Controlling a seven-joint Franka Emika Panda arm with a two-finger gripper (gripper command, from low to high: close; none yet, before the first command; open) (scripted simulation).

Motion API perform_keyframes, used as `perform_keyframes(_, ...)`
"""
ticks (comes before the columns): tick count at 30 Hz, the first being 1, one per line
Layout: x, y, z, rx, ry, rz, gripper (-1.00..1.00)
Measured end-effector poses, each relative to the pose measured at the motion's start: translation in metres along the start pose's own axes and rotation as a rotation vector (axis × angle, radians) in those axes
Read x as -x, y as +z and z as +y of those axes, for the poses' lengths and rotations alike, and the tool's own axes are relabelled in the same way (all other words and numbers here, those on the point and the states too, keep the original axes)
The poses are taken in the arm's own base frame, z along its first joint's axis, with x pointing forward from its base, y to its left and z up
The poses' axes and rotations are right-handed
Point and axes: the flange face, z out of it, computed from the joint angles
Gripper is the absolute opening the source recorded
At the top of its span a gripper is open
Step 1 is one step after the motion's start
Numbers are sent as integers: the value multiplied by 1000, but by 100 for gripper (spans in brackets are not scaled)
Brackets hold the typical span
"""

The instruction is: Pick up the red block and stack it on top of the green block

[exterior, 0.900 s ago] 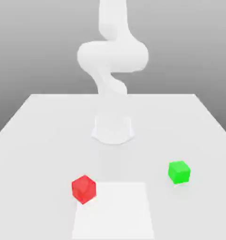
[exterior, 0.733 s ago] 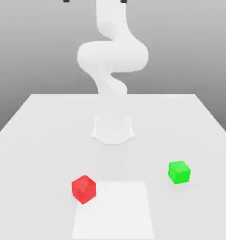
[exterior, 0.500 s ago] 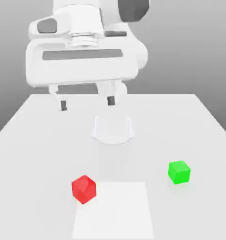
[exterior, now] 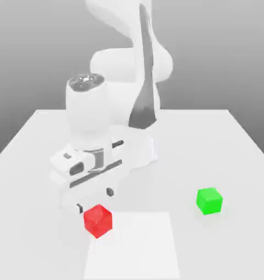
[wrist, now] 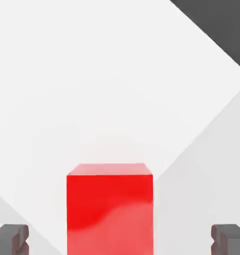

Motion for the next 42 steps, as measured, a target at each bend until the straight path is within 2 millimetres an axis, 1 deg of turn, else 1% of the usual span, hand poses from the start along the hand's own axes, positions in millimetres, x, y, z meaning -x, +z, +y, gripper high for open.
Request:
perform_keyframes(5, -1, 21, 1, 2, -1, 2, 0)
perform_keyframes(10, 4, 47, -1, -1, 2, -6, 0)
perform_keyframes(11, 6, 52, -1, -2, 3, -9, -100)
perform_keyframes(18, 6, 53, -1, -3, 4, -11, -100)
perform_keyframes(26, -1, 15, 1, 1, -1, 0, -100)
perform_keyframes(30, 1, -1, 1, 0, 3, -3, -100)
perform_keyframes(34, 6, -11, -1, -4, 1, -12, -100)
perform_keyframes(35, 5, -14, -20, -9, -73, -14, -100)
perform_keyframes(36, 3, -16, -52, -15, -189, -16, -100)
perform_keyframes(38, 7, -21, -100, -25, -391, -20, -100)
perform_keyframes(40, 15, -26, -138, -31, -568, -22, -100)
perform_keyframes(42, 28, -31, -175, -33, -741, -22, -100)
